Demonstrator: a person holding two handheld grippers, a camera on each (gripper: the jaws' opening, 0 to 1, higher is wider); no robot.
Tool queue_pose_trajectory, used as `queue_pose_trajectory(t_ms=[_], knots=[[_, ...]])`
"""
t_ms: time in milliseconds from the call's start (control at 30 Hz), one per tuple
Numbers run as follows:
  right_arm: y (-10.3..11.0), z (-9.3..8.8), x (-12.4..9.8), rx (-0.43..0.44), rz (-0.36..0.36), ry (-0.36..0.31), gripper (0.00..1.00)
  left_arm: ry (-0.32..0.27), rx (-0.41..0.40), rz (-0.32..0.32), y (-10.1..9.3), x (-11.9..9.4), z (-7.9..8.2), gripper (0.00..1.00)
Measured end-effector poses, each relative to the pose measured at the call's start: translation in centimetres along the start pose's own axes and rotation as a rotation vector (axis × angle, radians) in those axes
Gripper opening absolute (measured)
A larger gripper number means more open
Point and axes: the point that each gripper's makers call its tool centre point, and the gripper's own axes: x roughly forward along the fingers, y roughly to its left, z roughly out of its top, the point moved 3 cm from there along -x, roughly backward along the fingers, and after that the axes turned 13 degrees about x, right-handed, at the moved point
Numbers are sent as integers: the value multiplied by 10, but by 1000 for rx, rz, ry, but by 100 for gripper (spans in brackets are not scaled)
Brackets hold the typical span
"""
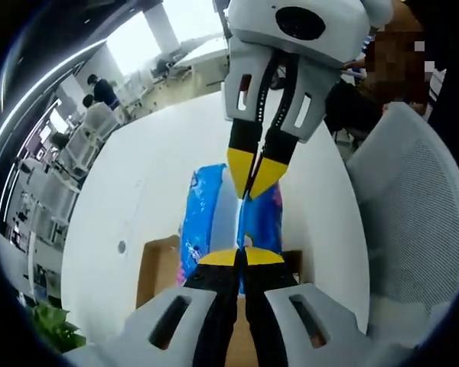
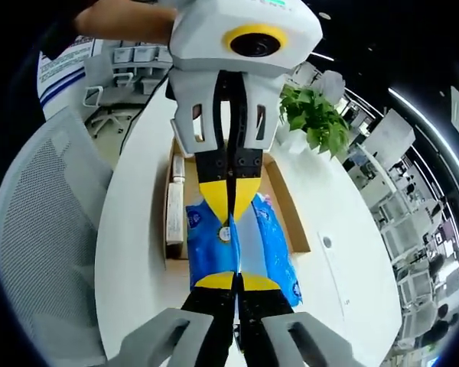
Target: Operate the shoe box by opening the lid, removing the specified soft item, and placing it in the target area until the item is outside and the box remains undamaged.
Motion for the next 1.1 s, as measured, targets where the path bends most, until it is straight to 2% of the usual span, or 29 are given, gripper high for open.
queue_pose_trajectory(t_ms=[633,1100], knots=[[-16,-38,-24,28,-41,43,0,-23,32,-26,6,32,38,0],[-22,-60,-37,34,-52,77,0,-36,61,-54,5,49,58,0]])
